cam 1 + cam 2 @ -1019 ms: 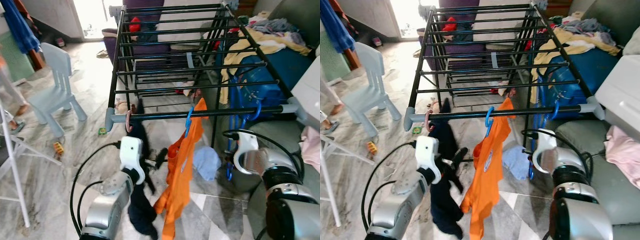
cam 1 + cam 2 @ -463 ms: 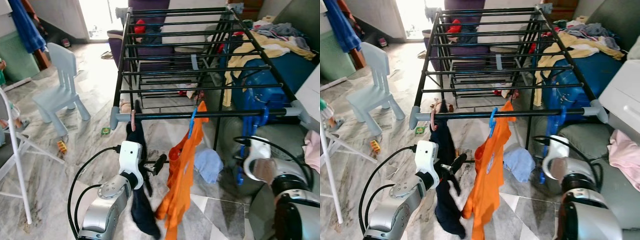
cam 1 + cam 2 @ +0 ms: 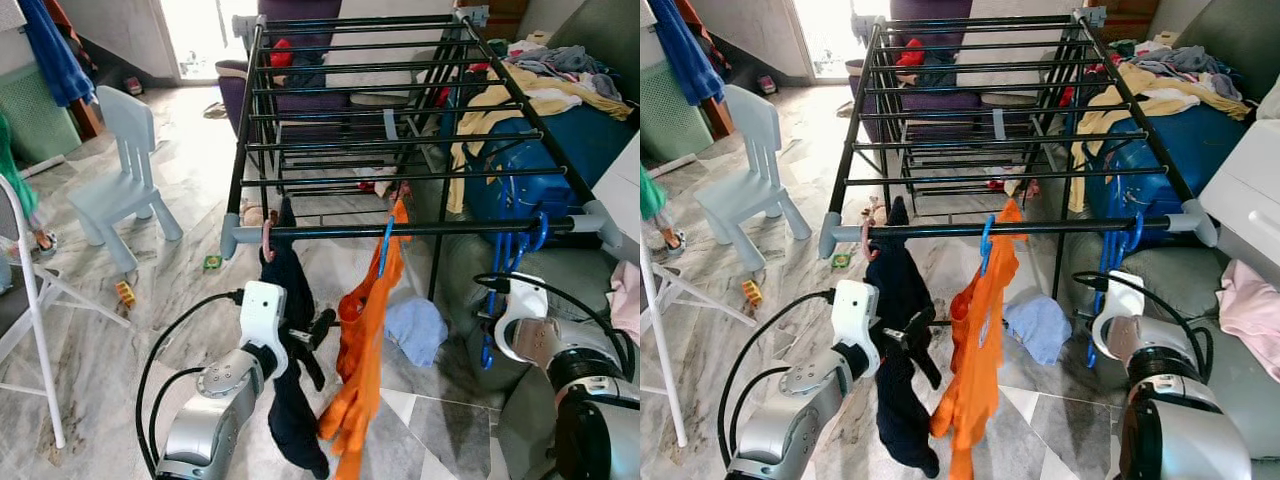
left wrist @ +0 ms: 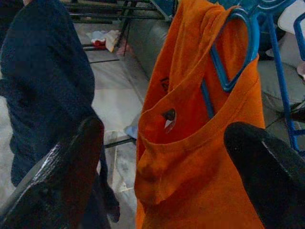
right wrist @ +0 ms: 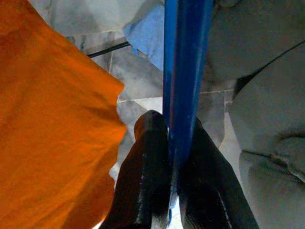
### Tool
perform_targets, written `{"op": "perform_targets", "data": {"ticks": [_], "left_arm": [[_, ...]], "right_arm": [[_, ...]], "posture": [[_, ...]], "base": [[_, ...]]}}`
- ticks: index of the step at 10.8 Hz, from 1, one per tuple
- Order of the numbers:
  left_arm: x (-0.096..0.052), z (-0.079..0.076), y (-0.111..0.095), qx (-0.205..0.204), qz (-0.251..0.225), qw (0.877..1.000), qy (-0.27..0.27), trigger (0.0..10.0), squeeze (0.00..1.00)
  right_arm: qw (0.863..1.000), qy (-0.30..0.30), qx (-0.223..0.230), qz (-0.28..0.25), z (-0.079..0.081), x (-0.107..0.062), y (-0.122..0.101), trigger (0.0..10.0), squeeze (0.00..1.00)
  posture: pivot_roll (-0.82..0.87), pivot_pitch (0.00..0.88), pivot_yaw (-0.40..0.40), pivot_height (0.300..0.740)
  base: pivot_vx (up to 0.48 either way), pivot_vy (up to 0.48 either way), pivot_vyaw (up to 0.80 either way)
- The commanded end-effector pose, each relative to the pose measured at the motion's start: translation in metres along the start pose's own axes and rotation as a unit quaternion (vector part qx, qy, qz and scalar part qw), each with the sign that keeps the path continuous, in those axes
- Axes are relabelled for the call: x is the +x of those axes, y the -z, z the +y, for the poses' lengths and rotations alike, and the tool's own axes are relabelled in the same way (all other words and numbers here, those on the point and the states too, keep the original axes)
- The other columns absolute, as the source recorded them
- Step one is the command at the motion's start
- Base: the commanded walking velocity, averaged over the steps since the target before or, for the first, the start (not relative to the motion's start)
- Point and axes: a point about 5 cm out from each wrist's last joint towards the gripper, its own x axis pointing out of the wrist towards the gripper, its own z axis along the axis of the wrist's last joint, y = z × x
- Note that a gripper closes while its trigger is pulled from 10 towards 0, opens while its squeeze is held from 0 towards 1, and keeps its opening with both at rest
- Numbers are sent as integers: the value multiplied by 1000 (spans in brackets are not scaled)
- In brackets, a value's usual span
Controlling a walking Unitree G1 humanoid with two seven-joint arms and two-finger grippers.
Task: Hang hanger
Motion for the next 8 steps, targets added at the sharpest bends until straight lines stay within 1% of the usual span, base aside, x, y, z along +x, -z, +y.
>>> {"op": "perform_targets", "data": {"ticks": [1, 3, 4, 5, 6, 7, 8], "left_arm": [[0, 0, -5, 9, -6, 1000, 1, 10000, 0], [-2, 1, -9, 25, -16, 999, -13, 10000, 0], [-5, 4, -13, 42, -30, 998, -27, 10000, 0], [-9, 8, -15, 49, -39, 997, -43, 10000, 0], [-15, 14, -16, 47, -49, 996, -61, 10000, 0], [-19, 17, -17, 45, -54, 995, -71, 10000, 0], [-24, 21, -18, 44, -63, 992, -98, 10000, 0]], "right_arm": [[1000, -10, 18, 13, 3, 2, 7, 10000, 1000], [1000, 2, -13, -27, 0, 3, 4, 10000, 1000], [997, 16, -39, -58, 0, 1, -1, 10000, 1000], [996, 21, -48, -76, 1, 0, -2, 10000, 1000], [990, 16, -58, -127, 7, -4, -2, 10000, 1000], [983, 38, -100, -151, 6, -7, 2, 10000, 1000], [975, 60, -113, -183, 4, -15, 8, 10000, 1000]], "posture": [[-80, 0, 32, 740], [-85, 0, 36, 740], [-89, 0, 41, 740], [-92, 0, 46, 740], [-95, 0, 52, 740], [-100, 0, 57, 740], [-105, 0, 62, 740]], "base": [[0, 0, 0], [0, 0, 0], [0, 0, 0], [0, 0, 0], [0, 0, 0], [0, 0, 0], [0, 0, 0]]}}
